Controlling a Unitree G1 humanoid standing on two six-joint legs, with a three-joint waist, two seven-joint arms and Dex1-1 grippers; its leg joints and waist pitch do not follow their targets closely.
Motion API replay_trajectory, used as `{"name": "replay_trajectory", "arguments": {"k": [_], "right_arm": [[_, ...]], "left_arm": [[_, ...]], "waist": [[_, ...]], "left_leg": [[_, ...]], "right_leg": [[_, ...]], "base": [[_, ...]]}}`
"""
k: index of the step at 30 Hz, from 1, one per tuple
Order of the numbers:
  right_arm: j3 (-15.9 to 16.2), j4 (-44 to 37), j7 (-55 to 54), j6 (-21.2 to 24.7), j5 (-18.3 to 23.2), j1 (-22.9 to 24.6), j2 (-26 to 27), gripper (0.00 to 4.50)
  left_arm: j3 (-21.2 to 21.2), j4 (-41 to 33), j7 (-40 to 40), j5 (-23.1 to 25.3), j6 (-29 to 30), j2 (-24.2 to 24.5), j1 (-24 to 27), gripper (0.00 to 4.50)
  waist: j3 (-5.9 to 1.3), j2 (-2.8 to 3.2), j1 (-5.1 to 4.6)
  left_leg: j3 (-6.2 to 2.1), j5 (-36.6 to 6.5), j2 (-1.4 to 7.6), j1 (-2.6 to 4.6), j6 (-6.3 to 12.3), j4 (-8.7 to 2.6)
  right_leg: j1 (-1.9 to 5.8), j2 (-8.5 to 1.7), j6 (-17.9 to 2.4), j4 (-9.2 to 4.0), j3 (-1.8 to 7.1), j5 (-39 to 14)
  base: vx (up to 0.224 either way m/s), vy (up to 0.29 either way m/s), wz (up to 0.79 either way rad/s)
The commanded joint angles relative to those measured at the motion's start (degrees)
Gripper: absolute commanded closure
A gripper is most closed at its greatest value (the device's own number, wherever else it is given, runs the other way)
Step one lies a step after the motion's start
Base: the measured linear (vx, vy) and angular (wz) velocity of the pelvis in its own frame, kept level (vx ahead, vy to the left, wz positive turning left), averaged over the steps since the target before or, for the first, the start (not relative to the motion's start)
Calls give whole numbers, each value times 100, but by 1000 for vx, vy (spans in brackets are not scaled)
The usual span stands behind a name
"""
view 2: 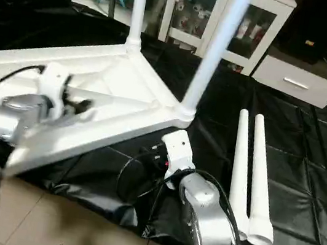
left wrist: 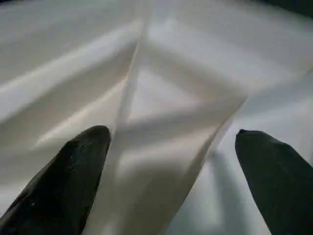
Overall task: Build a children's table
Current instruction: Rotate table base
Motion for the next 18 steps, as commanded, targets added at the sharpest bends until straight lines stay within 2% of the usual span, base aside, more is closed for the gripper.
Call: {"name": "replay_trajectory", "arguments": {"k": [1, 2, 4, 5, 7, 9, 10, 11, 12, 13, 14, 15, 17, 18], "right_arm": [[-43, 37, -13, -40, -35, -85, -36, 62], [-44, 42, -11, -41, -35, -87, -37, 62], [-42, 42, -9, -41, -35, -88, -37, 62], [-41, 40, -6, -42, -35, -87, -39, 62], [-50, 46, 4, -51, -38, -91, -41, 62], [-61, 34, 7, -49, -34, -88, -46, 62], [-70, 29, 7, -51, -31, -90, -48, 62], [-82, 21, 15, -60, -25, -86, -55, 62], [-84, 22, 19, -64, -24, -86, -58, 62], [-86, 21, 21, -66, -21, -87, -58, 62], [-86, 22, 22, -67, -19, -89, -57, 62], [-86, 27, 24, -71, -16, -94, -56, 62], [-82, 37, 29, -78, -12, -103, -54, 62], [-76, 49, 38, -87, -11, -109, -54, 62]], "left_arm": [[169, -20, -97, -325, -281, -217, -293, 0], [209, -9, -91, -374, -317, -271, -336, 0], [231, -74, -103, -428, -465, -346, -368, 0], [376, -112, -30, -574, -585, -438, -467, 0], [534, -43, 103, -776, -992, -506, -681, 0], [416, -159, 54, -685, -1069, -409, -701, 0], [231, -329, -73, -513, -1050, -252, -684, 0], [-365, -708, -420, 118, -735, 310, -554, 0], [-496, -771, -490, 269, -655, 448, -524, 0], [-612, -817, -402, 503, -499, 658, -499, 0], [-633, -792, -169, 708, -397, 861, -502, 0], [-660, -750, 42, 933, -316, 1105, -495, 0], [-830, -724, 213, 1373, -204, 1516, -425, 0], [-944, -774, 212, 1577, -26, 1739, -340, 0]], "waist": [[-396, 127, -30], [-396, 108, -32], [-388, 115, -45], [-387, 102, -62], [-384, 112, -79], [-387, 107, -90], [-381, 108, -92], [-378, 123, -109], [-384, 151, -114], [-367, 167, -185], [-360, 168, -215], [-362, 160, -219], [-360, 183, -225], [-356, 164, -227]], "left_leg": [[-8, -1029, 85, 77, -236, -430], [-8, -948, 77, 58, -211, -423], [-12, -925, 75, 45, -190, -428], [-11, -914, 73, 35, -174, -425], [-6, -935, 76, 48, -150, -419], [-3, -967, 83, 57, -134, -422], [-4, -982, 85, 58, -133, -425], [-12, -1023, 107, 65, -147, -447], [-21, -1029, 111, 75, -157, -447], [-24, -1105, 110, 81, -233, -463], [-22, -1127, 109, 87, -269, -461], [-19, -1133, 108, 89, -275, -454], [-21, -1117, 103, 97, -293, -456], [-23, -1119, 106, 95, -314, -463]], "right_leg": [[291, -274, -1101, -313, 237, -1], [306, -271, -1118, -297, 231, 83], [321, -277, -1103, -300, 230, 72], [336, -283, -1075, -300, 231, 45], [330, -286, -1084, -315, 234, -12], [328, -278, -1051, -323, 235, -63], [325, -278, -1031, -325, 235, -94], [320, -281, -971, -327, 233, -184], [311, -281, -923, -317, 227, -229], [301, -260, -855, -318, 233, -358], [299, -260, -877, -319, 238, -378], [294, -253, -872, -317, 240, -364], [283, -248, -867, -312, 242, -368], [283, -248, -859, -313, 241, -381]], "base": [[0, 0, 0], [0, 0, 0], [0, 0, 0], [0, 0, 0], [0, 0, 0], [0, 0, 0], [0, 0, 0], [0, 0, 0], [0, 0, 0], [0, 0, 0], [0, 0, 0], [0, 0, 0], [0, 0, 0], [0, 0, 0]]}}
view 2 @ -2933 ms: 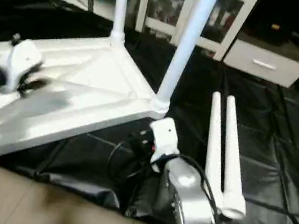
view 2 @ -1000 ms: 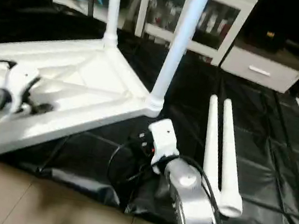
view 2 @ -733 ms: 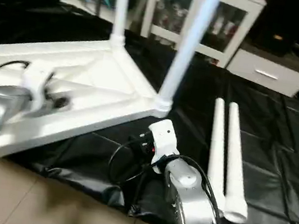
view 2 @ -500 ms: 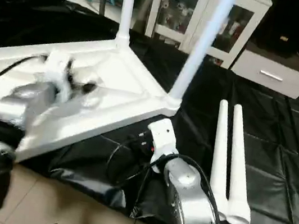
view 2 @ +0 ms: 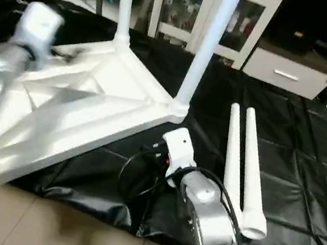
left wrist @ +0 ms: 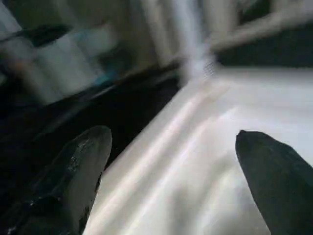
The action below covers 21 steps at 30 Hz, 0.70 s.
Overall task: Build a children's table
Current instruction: Rotate table base
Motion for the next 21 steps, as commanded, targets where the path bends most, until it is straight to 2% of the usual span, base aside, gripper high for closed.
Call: {"name": "replay_trajectory", "arguments": {"k": [1, 5, 6, 7, 8, 10, 11, 13, 17, 18, 19, 20, 21], "right_arm": [[-30, 43, 33, -43, -13, -50, -46, 62], [19, 73, 125, -72, -13, -95, -76, 62], [23, 77, 136, -76, -13, -102, -80, 62], [23, 79, 141, -77, -14, -105, -80, 62], [23, 88, 152, -84, -17, -113, -82, 62], [25, 106, 164, -97, -20, -123, -85, 62], [30, 113, 175, -104, -21, -129, -89, 62], [38, 109, 192, -113, -26, -124, -95, 62], [41, 100, 205, -121, -30, -110, -102, 62], [43, 97, 207, -119, -33, -107, -101, 62], [42, 96, 208, -119, -34, -106, -100, 62], [42, 90, 211, -119, -42, -100, -97, 62], [42, 88, 209, -119, -43, -96, -93, 62]], "left_arm": [[-319, -141, -8, 491, 440, 269, 205, 0], [-924, -949, -1000, 819, 1342, 970, 884, 0], [-1012, -1133, -1181, 835, 1500, 1051, 1006, 0], [-1044, -1217, -1251, 847, 1570, 1075, 1055, 0], [-1097, -1326, -1378, 828, 1684, 1080, 1131, 0], [-1178, -1410, -1526, 818, 1794, 1095, 1207, 0], [-1186, -1413, -1619, 713, 1833, 1039, 1236, 0], [-1178, -1388, -1670, 556, 1894, 866, 1236, 0], [-978, -1202, -1570, 242, 1905, 460, 1134, 0], [-865, -1021, -1489, 116, 1871, 258, 1055, 0], [-845, -965, -1473, 93, 1859, 206, 1033, 0], [-717, -650, -1348, -37, 1754, -77, 914, 0], [-546, -373, -1165, -167, 1665, -301, 797, 0]], "waist": [[-363, 167, -10], [-359, 184, -14], [-356, 172, -18], [-346, 198, -2], [-340, 193, 22], [-337, 186, 49], [-329, 176, 66], [-329, 151, 70], [-340, 155, 88], [-344, 161, 106], [-355, 160, 144], [-349, 160, 134], [-350, 161, 161]], "left_leg": [[-22, -1116, 95, 78, -340, -435], [-7, -1060, 117, 105, -382, -448], [-5, -1052, 120, 103, -384, -450], [13, -1147, 114, 128, -388, -449], [21, -1261, 114, 141, -392, -450], [11, -1332, 117, 126, -411, -465], [-3, -1512, 108, 116, -443, -478], [-13, -1566, 101, 96, -445, -482], [-4, -1535, 91, 101, -407, -469], [0, -1490, 84, 100, -404, -460], [7, -1470, 90, 130, -397, -447], [7, -1443, 82, 106, -386, -451], [14, -1475, 77, 121, -388, -446]], "right_leg": [[276, -258, -876, -292, 235, -385], [244, -272, -1010, -276, 242, -355], [243, -273, -1035, -273, 243, -342], [207, -258, -1072, -287, 246, -379], [195, -261, -1100, -296, 248, -446], [210, -273, -1088, -299, 247, -537], [214, -278, -1036, -314, 248, -728], [230, -293, -986, -331, 253, -864], [219, -289, -969, -344, 259, -862], [220, -281, -977, -338, 258, -821], [203, -289, -990, -340, 257, -758], [210, -274, -995, -335, 257, -715], [205, -274, -992, -350, 256, -727]], "base": [[0, 0, 0], [0, 0, 0], [0, 0, 0], [0, 0, 0], [0, 0, 0], [0, 0, 0], [0, 0, 0], [0, 0, 0], [0, 0, 0], [0, 0, 0], [0, 0, 0], [0, 0, 0], [0, 0, 0]]}}
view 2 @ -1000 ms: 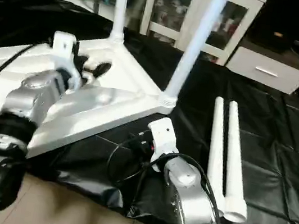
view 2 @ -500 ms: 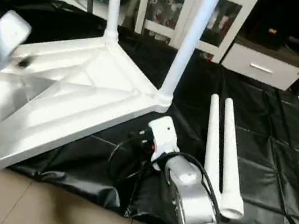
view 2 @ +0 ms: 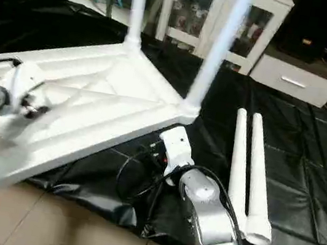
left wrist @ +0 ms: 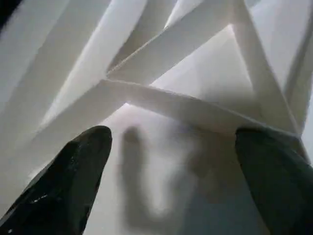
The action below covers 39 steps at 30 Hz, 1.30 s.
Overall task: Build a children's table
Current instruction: Rotate table base
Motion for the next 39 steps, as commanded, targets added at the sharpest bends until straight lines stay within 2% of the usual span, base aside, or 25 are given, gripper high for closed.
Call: {"name": "replay_trajectory", "arguments": {"k": [1, 3, 4, 5, 7, 9, 17, 19, 20, 21, 22, 23, 24, 25, 26, 27, 28, 29, 30, 32, 33, 35, 36, 38, 39], "right_arm": [[-52, 24, 34, -53, -39, -4, -43, 62], [-47, 6, 20, -46, -38, 4, -43, 62], [-47, 6, 20, -46, -38, 4, -43, 62], [-49, -3, 8, -45, -37, 6, -44, 62], [-55, -5, -3, -45, -35, 4, -43, 62], [-57, -8, -8, -44, -33, 3, -44, 62], [-233, -208, 28, -106, 105, -72, -66, 62], [-239, -703, 687, 285, 779, -131, -64, 62], [-239, -703, 687, 285, 779, -131, -64, 62], [-71, -1137, 1268, 638, 1219, -165, -151, 62], [-60, -1149, 1285, 644, 1224, -166, -158, 62], [47, -1257, 1442, 694, 1260, -175, -224, 62], [75, -1273, 1460, 694, 1248, -175, -237, 62], [110, -1270, 1480, 678, 1219, -173, -259, 62], [114, -1253, 1470, 666, 1200, -170, -260, 62], [115, -1229, 1455, 646, 1180, -156, -258, 62], [115, -1229, 1455, 646, 1180, -156, -258, 62], [121, -1207, 1465, 613, 1162, -134, -273, 62], [155, -1189, 1530, 563, 1136, -103, -325, 62], [164, -1183, 1553, 552, 1133, -95, -340, 62], [199, -1184, 1694, 544, 1151, -85, -426, 62], [199, -1184, 1694, 544, 1151, -85, -426, 62], [196, -1206, 1734, 595, 1184, -90, -467, 62], [175, -1188, 1773, 635, 1210, -129, -543, 62], [172, -1186, 1774, 637, 1212, -132, -547, 62]], "left_arm": [[83, 236, 166, -268, -195, -299, -169, 0], [414, 1161, 1000, -408, -907, -703, -554, 0], [414, 1161, 1000, -408, -907, -703, -554, 0], [707, 1599, 1549, -591, -1480, -954, -805, 0], [976, 1914, 1916, -793, -1903, -1194, -1026, 0], [1126, 2046, 2076, -922, -2130, -1359, -1138, 0], [1308, 1962, 2050, -1150, -2520, -1623, -1346, 0], [1073, 1329, 1190, -1255, -2548, -1434, -1158, 0], [1073, 1329, 1190, -1255, -2548, -1434, -1158, 0], [709, 571, 241, -1264, -2384, -1058, -842, 0], [693, 543, 212, -1260, -2375, -1038, -828, 0], [509, 200, -112, -1197, -2235, -779, -654, 0], [413, 15, -264, -1146, -2131, -611, -555, 0], [313, -408, -568, -1085, -1888, -204, -324, 0], [269, -668, -752, -1054, -1732, 53, -180, 0], [331, -1000, -973, -1158, -1466, 359, -7, 0], [331, -1000, -973, -1158, -1466, 359, -7, 0], [380, -1318, -1262, -1223, -1254, 763, 211, 0], [376, -1774, -1820, -1280, -1070, 1496, 652, 0], [386, -1914, -2003, -1327, -988, 1718, 798, 0], [468, -2397, -2670, -1496, -695, 2432, 1351, 0], [468, -2397, -2670, -1496, -695, 2432, 1351, 0], [504, -2594, -2876, -1497, -469, 2682, 1551, 0], [579, -2944, -2928, -1198, 93, 3339, 2067, 0], [587, -2959, -2921, -1175, 130, 3377, 2098, 0]], "waist": [[-356, 174, -55], [-346, 189, -38], [-365, 165, -24], [-371, 159, -24], [-391, 143, -21], [-398, 166, -10], [-412, 139, -101], [-412, 144, -120], [-407, 141, -114], [-400, 167, -135], [-402, 180, -155], [-398, 209, -176], [-379, 218, -207], [-371, 200, -211], [-352, 224, -239], [-360, 239, -226], [-359, 222, -241], [-340, 242, -233], [-336, 237, -238], [-302, 220, -286], [-321, 245, -248], [-269, 227, -291], [-286, 243, -238], [-259, 229, -246], [-248, 246, -247]], "left_leg": [[-1, -1504, 84, 126, -369, -450], [-16, -1611, 75, 103, -357, -458], [-29, -1613, 81, 101, -354, -456], [-45, -1556, 92, 80, -361, -464], [-56, -1375, 82, 54, -319, -443], [-52, -1264, 88, 65, -305, -427], [-35, -824, 65, 9, -183, -391], [-26, -794, 79, 34, -77, -379], [-39, -802, 97, 26, -36, -393], [-28, -816, 102, 34, -11, -394], [-44, -837, 135, 22, 5, -407], [-35, -858, 139, 64, -40, -401], [-28, -909, 133, 36, -110, -419], [-8, -988, 135, 63, -158, -423], [-15, -1166, 132, 46, -252, -453], [-18, -1270, 145, 82, -312, -451], [-27, -1300, 149, 71, -357, -460], [-25, -1493, 143, 99, -421, -470], [-28, -1550, 143, 96, -436, -476], [-34, -1644, 145, 43, -430, -524], [-29, -1748, 151, 146, -482, -480], [-22, -1796, 139, 49, -445, -539], [12, -1979, 147, 191, -479, -503], [-12, -1993, 150, 89, -441, -542], [-16, -2050, 144, 104, -441, -553]], "right_leg": [[190, -259, -967, -371, 255, -739], [198, -255, -898, -406, 253, -856], [224, -276, -860, -398, 253, -870], [244, -290, -856, -383, 250, -831], [266, -278, -848, -364, 240, -559], [266, -284, -909, -350, 234, -364], [333, -265, -1039, -297, 220, 193], [329, -261, -1136, -291, 220, 312], [351, -285, -1168, -286, 218, 323], [318, -272, -1212, -284, 219, 330], [340, -275, -1246, -260, 216, 338], [289, -262, -1264, -256, 211, 362], [289, -250, -1242, -253, 216, 252], [264, -249, -1231, -271, 218, 134], [266, -245, -1170, -282, 226, -167], [248, -263, -1143, -288, 226, -301], [258, -273, -1132, -274, 230, -374], [214, -265, -1065, -296, 236, -668], [205, -262, -1023, -306, 239, -771], [210, -246, -967, -309, 246, -953], [147, -263, -977, -323, 250, -972], [181, -217, -936, -329, 255, -1124], [86, -229, -961, -364, 262, -1210], [155, -245, -910, -343, 268, -1391], [133, -240, -874, -365, 266, -1512]], "base": [[0, 0, 0], [0, 0, 0], [0, 0, 0], [0, 0, 0], [0, 0, 0], [0, 0, 0], [0, 0, 0], [0, 0, 0], [0, 0, 0], [0, 0, 0], [0, 0, 0], [0, 0, 0], [0, 0, 0], [0, 0, 0], [0, 0, 0], [0, 0, 0], [0, 0, 0], [0, 0, 0], [0, 0, 0], [0, 0, 0], [0, 0, 0], [0, 0, 0], [0, 0, 0], [0, 0, 0], [0, 0, 0]]}}
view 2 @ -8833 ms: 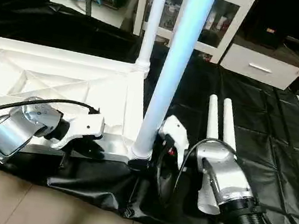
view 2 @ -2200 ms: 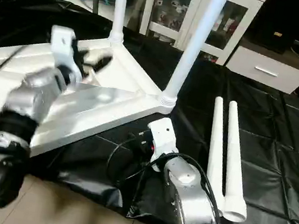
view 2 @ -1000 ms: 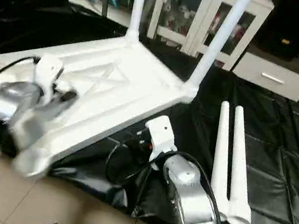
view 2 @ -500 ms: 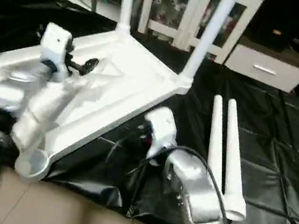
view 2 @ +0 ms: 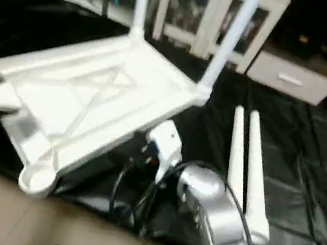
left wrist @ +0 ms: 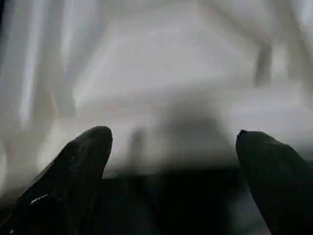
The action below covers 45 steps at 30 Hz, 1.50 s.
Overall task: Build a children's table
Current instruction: Rotate table base
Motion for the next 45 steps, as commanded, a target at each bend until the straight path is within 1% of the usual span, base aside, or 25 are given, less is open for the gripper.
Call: {"name": "replay_trajectory", "arguments": {"k": [1, 2, 3, 4, 6, 7, 9, 11, 13, 14, 17, 18, 20, 23, 26, 28, 29, 30, 33, 36, 38, 40, 42, 44, 45], "right_arm": [[-104, -9, 31, 73, 57, -54, -115, 62], [-101, -5, 35, 67, 56, -56, -122, 62], [-101, -5, 35, 67, 56, -56, -122, 62], [-84, 0, 38, 56, 52, -52, -122, 62], [-39, 12, 56, 29, 32, -45, -126, 62], [-24, 17, 62, 22, 24, -46, -126, 62], [-21, 20, 70, 23, 18, -54, -127, 62], [-21, 22, 70, 24, 24, -58, -133, 62], [-18, 21, 66, 22, 24, -60, -137, 62], [-10, 9, 54, 19, 16, -50, -141, 62], [-20, -1, 45, 14, 7, -36, -140, 62], [-26, -5, 36, 14, 2, -35, -138, 62], [-43, -13, 5, 14, -5, -24, -130, 62], [-55, -10, -36, 3, -24, -13, -132, 62], [-116, 39, -154, -36, -76, -35, -112, 62], [-218, 129, -333, -91, -141, -93, -67, 62], [-415, 278, -632, -217, -223, -186, 27, 62], [-507, 344, -772, -270, -264, -226, 61, 62], [-693, 445, -992, -331, -275, -299, 111, 62], [-903, 483, -1124, -363, -195, -379, 111, 62], [-951, 480, -1130, -370, -171, -395, 83, 62], [-999, 482, -1102, -408, -162, -385, 46, 62], [-1079, 468, -1065, -443, -129, -363, -1, 62], [-1142, 461, -1080, -446, -98, -355, 2, 62], [-1236, 445, -1141, -432, -66, -348, 11, 62]], "left_arm": [[60, -260, -10, 227, 430, 318, 191, 0], [54, -287, 0, 243, 502, 403, 261, 0], [54, -287, 0, 243, 502, 403, 261, 0], [26, -328, -28, 195, 574, 479, 380, 0], [-150, -461, -132, 94, 645, 472, 583, 0], [-226, -511, -166, 82, 664, 434, 635, 0], [-379, -659, -179, 23, 761, 251, 668, 0], [-424, -743, -167, 15, 838, 202, 681, 0], [-520, -802, -180, -41, 886, 58, 653, 0], [-720, -902, -202, -142, 977, -204, 567, 0], [-817, -1000, -133, -233, 1030, -483, 467, 0], [-846, -1035, -89, -280, 1066, -624, 387, 0], [-914, -1087, -54, -397, 1133, -883, 205, 0], [-1085, -1046, -38, -417, 1162, -1129, 42, 0], [-1312, -941, -27, -398, 1156, -1440, -94, 0], [-1441, -837, 69, -396, 1180, -1738, -224, 0], [-1591, -647, 284, -287, 1102, -2097, -379, 0], [-1655, -557, 399, -236, 1085, -2239, -448, 0], [-1768, -367, 603, -148, 957, -2511, -559, 0], [-1871, -26, 904, 30, 748, -2843, -756, 0], [-1910, 58, 936, 82, 665, -2906, -825, 0], [-1905, -54, 836, 40, 566, -2874, -855, 0], [-1797, -418, 609, -156, 322, -2738, -811, 0], [-1668, -614, 526, -324, 340, -2743, -785, 0], [-1491, -896, 425, -554, 435, -2753, -758, 0]], "waist": [[-256, 242, -35], [-252, 213, -43], [-245, 214, -46], [-259, 220, -32], [-250, 198, -41], [-265, 203, -32], [-282, 229, -28], [-293, 227, -23], [-299, 208, -28], [-307, 237, -36], [-316, 224, -33], [-316, 249, -17], [-316, 237, 10], [-306, 234, 44], [-303, 228, 50], [-306, 234, 52], [-308, 239, 54], [-315, 235, 78], [-323, 225, 82], [-331, 246, 95], [-344, 221, 89], [-349, 263, 87], [-360, 261, 84], [-359, 307, 72], [-361, 302, 71]], "left_leg": [[-28, -2179, 107, 147, -463, -541], [-35, -2194, 106, 140, -461, -544], [-40, -2274, 101, 134, -455, -552], [-40, -2300, 103, 168, -463, -541], [-53, -2259, 102, 112, -453, -559], [-48, -2235, 104, 141, -448, -548], [-37, -2110, 96, 147, -464, -541], [-33, -2024, 93, 142, -475, -534], [-30, -1904, 78, 115, -463, -525], [-27, -1882, 75, 126, -475, -521], [-26, -1797, 70, 111, -470, -512], [-23, -1800, 65, 133, -476, -495], [-8, -1870, 65, 164, -470, -488], [-31, -1965, 65, 128, -490, -502], [-40, -2118, 61, 130, -497, -496], [-45, -2202, 59, 140, -497, -490], [-48, -2180, 57, 134, -514, -487], [-45, -2234, 54, 163, -519, -473], [-59, -2161, 47, 109, -507, -482], [-62, -2104, 45, 119, -488, -468], [-58, -2061, 40, 115, -462, -463], [-59, -1856, 38, 82, -432, -458], [-56, -1703, 45, 74, -414, -453], [-46, -1573, 51, 77, -415, -441], [-29, -1513, 45, 78, -401, -426]], "right_leg": [[112, -263, -862, -391, 261, -1636], [114, -263, -855, -392, 260, -1664], [109, -262, -839, -404, 262, -1757], [86, -268, -861, -412, 263, -1727], [126, -266, -876, -391, 262, -1662], [112, -273, -889, -393, 265, -1629], [113, -260, -954, -369, 263, -1392], [129, -257, -987, -353, 258, -1251], [160, -251, -1003, -340, 253, -1126], [160, -248, -1018, -336, 255, -1090], [183, -242, -1042, -322, 253, -981], [166, -242, -1047, -322, 254, -986], [148, -236, -1059, -343, 257, -1062], [172, -242, -992, -356, 255, -1251], [168, -256, -925, -384, 259, -1500], [156, -265, -865, -411, 264, -1709], [151, -268, -871, -414, 266, -1715], [133, -273, -878, -427, 263, -1773], [183, -271, -795, -421, 260, -1803], [179, -263, -779, -421, 255, -1712], [190, -252, -764, -417, 248, -1672], [217, -253, -830, -384, 253, -1413], [237, -255, -891, -367, 249, -1205], [227, -235, -996, -327, 248, -918], [236, -233, -1087, -302, 248, -776]], "base": [[0, 0, 0], [0, 0, 0], [0, 0, 0], [0, 0, 0], [0, 0, 0], [0, 0, 0], [0, 0, 0], [0, 0, 0], [0, 0, 0], [0, 0, 0], [0, 0, 0], [0, 0, 0], [0, 0, 0], [0, 0, 0], [0, 0, 0], [0, 0, 0], [0, 0, 0], [0, 0, 0], [0, 0, 0], [0, 0, 0], [0, 0, 0], [0, 0, 0], [0, 0, 0], [0, 0, 0], [0, 0, 0]]}}
